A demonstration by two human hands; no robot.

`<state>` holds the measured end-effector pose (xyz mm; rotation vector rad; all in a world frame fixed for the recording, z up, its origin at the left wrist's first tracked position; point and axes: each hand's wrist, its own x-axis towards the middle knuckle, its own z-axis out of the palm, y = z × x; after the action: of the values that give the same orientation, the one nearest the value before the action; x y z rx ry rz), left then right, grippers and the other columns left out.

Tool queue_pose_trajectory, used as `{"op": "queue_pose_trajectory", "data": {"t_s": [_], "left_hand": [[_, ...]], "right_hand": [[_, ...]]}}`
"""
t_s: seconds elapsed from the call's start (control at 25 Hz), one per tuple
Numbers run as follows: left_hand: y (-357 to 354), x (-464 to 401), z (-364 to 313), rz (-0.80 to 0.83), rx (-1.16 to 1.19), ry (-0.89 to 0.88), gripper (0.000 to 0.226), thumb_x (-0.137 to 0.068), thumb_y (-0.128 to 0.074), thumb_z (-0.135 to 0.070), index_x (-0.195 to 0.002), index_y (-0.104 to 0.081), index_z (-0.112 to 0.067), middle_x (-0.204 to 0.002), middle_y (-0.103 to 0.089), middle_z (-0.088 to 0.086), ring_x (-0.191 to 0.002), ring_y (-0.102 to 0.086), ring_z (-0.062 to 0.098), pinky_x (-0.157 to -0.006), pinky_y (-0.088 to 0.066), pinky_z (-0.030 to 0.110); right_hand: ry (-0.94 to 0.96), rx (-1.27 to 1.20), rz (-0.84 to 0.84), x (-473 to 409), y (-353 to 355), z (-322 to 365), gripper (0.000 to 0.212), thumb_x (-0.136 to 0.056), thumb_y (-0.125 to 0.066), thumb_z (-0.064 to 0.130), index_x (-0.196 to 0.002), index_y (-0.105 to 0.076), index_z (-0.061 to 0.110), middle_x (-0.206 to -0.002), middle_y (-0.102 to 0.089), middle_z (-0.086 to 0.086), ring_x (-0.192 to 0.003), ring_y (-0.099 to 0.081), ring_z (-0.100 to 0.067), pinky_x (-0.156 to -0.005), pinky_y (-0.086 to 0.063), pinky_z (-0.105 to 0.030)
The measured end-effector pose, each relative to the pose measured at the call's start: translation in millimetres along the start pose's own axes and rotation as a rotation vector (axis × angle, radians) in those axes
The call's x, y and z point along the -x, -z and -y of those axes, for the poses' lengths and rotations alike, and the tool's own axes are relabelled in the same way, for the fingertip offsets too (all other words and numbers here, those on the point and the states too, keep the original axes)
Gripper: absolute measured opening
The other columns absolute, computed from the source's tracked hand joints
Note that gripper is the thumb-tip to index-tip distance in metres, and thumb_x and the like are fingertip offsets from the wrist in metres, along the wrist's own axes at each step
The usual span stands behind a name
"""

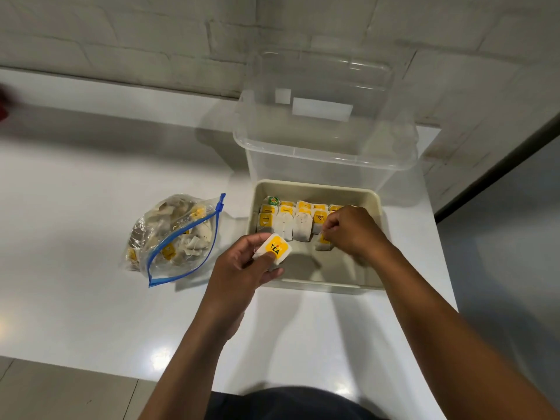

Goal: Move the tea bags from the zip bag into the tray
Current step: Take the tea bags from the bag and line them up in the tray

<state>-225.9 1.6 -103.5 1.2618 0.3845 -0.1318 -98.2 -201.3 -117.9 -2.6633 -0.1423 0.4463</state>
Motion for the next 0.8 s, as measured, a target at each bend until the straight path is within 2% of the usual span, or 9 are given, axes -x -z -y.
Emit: {"op": "queue_pose_trajectory", "data": {"t_s": [0.24, 0.44, 0.56, 0.64, 0.72, 0.8], "left_hand": [[0.7, 0.0, -1.4, 0.010, -0.006, 0.007, 0.027, -0.093, -0.060, 0.001, -0.115, -0.067, -0.014, -0.109, -0.074, 0.006, -0.100, -0.071, 0.023, -0.084, -0.059, 0.037], [0.7, 0.6, -1.0, 0.017, -0.019, 0.000, 0.026, -0.094, -0.060, 0.000, -0.116, -0.067, -0.013, -0.108, -0.074, 0.007, -0.100, -0.071, 0.023, -0.084, -0.059, 0.037], [0.9, 1.2, -1.4, 0.021, -0.021, 0.001, 0.026, -0.094, -0.060, 0.000, -0.115, -0.067, -0.014, -0.108, -0.074, 0.007, -0.098, -0.071, 0.021, -0.085, -0.059, 0.037], [1.2, 1.5, -1.0, 0.024, -0.019, -0.001, 0.026, -0.094, -0.060, 0.000, -0.115, -0.067, -0.014, -0.109, -0.074, 0.007, -0.097, -0.071, 0.020, -0.085, -0.059, 0.037], [0.7, 1.8, -1.3, 0.029, -0.022, -0.001, 0.026, -0.094, -0.060, 0.000, -0.115, -0.067, -0.014, -0.109, -0.074, 0.007, -0.098, -0.071, 0.020, -0.085, -0.059, 0.037], [0.3, 1.7, -1.4, 0.028, -0.027, -0.001, 0.026, -0.094, -0.060, 0.000, -0.115, -0.068, -0.014, -0.109, -0.074, 0.007, -0.098, -0.071, 0.020, -0.085, -0.059, 0.037]], "right_hand": [[-0.078, 0.035, -0.052, -22.1, -7.8, 5.7, 0.021, -0.079, -0.061, 0.017, -0.060, -0.068, 0.024, -0.069, -0.071, 0.006, -0.069, -0.068, -0.017, -0.064, -0.056, -0.028], [-0.087, 0.023, -0.100, -22.1, -11.3, 9.1, 0.016, -0.083, -0.062, 0.021, -0.077, -0.075, 0.029, -0.080, -0.074, 0.009, -0.074, -0.068, -0.017, -0.064, -0.051, -0.023], [-0.075, 0.005, -0.134, -20.4, -8.9, 10.1, 0.011, -0.082, -0.064, 0.027, -0.086, -0.074, 0.031, -0.086, -0.074, 0.009, -0.081, -0.068, -0.018, -0.070, -0.056, -0.029], [-0.053, -0.002, -0.195, -13.5, -4.5, 10.6, 0.018, -0.083, -0.064, 0.031, -0.099, -0.071, 0.033, -0.093, -0.073, 0.008, -0.087, -0.067, -0.019, -0.074, -0.056, -0.032], [-0.029, -0.013, -0.247, -0.5, -2.3, 7.7, 0.016, -0.085, -0.061, 0.031, -0.097, -0.072, 0.033, -0.091, -0.073, 0.008, -0.086, -0.066, -0.018, -0.073, -0.057, -0.033], [0.002, 0.034, -0.189, 14.9, -7.1, 3.3, 0.018, -0.087, -0.057, 0.030, -0.089, -0.074, 0.032, -0.089, -0.072, 0.008, -0.086, -0.066, -0.020, -0.072, -0.057, -0.033]]}}
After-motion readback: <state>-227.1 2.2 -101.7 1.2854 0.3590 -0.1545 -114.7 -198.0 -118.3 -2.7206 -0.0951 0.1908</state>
